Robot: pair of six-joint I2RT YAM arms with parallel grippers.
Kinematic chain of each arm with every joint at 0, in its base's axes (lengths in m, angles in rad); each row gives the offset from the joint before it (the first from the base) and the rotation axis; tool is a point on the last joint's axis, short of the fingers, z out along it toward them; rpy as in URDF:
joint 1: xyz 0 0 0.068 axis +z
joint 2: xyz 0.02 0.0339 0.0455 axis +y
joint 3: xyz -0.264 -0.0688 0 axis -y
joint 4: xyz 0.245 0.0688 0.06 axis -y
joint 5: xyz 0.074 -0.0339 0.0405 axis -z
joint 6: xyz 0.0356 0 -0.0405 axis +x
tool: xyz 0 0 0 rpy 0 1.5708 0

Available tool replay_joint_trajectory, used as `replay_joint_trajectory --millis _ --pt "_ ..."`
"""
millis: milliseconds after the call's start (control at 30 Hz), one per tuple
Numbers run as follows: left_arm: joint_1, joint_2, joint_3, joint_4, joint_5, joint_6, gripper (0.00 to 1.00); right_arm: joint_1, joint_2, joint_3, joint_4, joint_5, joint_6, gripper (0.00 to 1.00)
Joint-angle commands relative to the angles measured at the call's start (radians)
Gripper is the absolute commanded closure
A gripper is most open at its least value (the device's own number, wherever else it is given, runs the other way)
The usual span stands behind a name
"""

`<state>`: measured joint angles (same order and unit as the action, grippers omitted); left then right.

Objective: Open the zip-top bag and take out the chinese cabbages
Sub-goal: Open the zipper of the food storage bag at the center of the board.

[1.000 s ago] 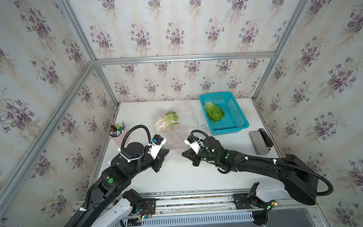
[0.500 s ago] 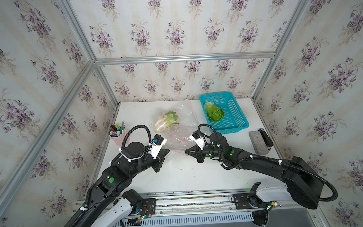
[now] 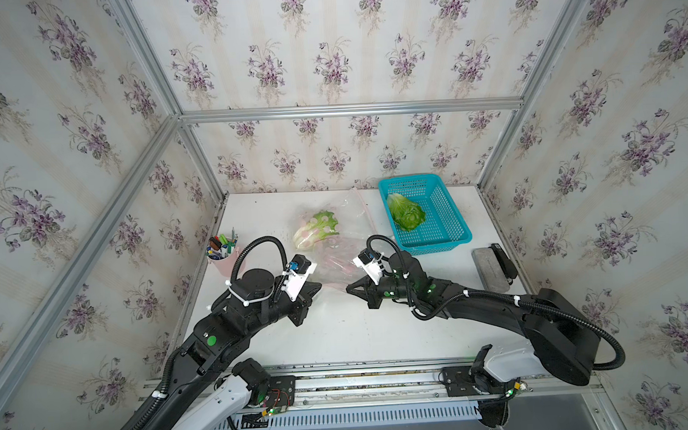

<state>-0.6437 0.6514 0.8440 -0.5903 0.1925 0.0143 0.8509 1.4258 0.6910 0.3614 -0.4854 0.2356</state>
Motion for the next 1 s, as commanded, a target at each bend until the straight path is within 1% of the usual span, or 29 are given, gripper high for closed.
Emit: replay_joint_trajectory --millis 0,267,400,600,633,667,733,767,867,967 --pt "0.000 0.003 0.003 0.024 0.011 -0.004 1.00 0.006 0.017 0.012 0.008 0.022 0.008 1.00" --pt "0.000 0.001 -0.003 0.027 0.016 -0.006 1.00 0.045 0.068 0.049 -0.005 0.039 -0.001 1.00" --pt "-0.001 -0.001 -0.007 0.029 0.013 -0.010 1.00 0.077 0.085 0.045 0.008 0.028 0.002 0.95" --pt "-0.001 -0.004 -0.020 0.042 0.016 -0.019 1.00 0.112 0.096 -0.006 0.099 0.014 0.064 0.91" --pt "-0.001 -0.006 -0.022 0.044 0.018 -0.019 1.00 0.119 0.101 -0.012 0.113 0.021 0.073 0.88" --pt "-0.001 -0.006 -0.026 0.047 0.021 -0.022 1.00 0.128 0.110 -0.018 0.133 0.041 0.082 0.79" --pt "-0.001 -0.009 -0.034 0.053 0.027 -0.028 1.00 0.154 0.121 -0.038 0.199 0.088 0.084 0.58" --pt "-0.001 -0.011 -0.038 0.055 0.031 -0.032 1.00 0.167 0.123 -0.049 0.230 0.113 0.085 0.53" --pt "-0.002 -0.022 -0.053 0.062 0.036 -0.041 1.00 0.177 0.143 -0.071 0.321 0.163 0.126 0.45" --pt "-0.002 -0.031 -0.068 0.067 0.040 -0.050 1.00 0.177 0.180 -0.048 0.337 0.155 0.153 0.42"
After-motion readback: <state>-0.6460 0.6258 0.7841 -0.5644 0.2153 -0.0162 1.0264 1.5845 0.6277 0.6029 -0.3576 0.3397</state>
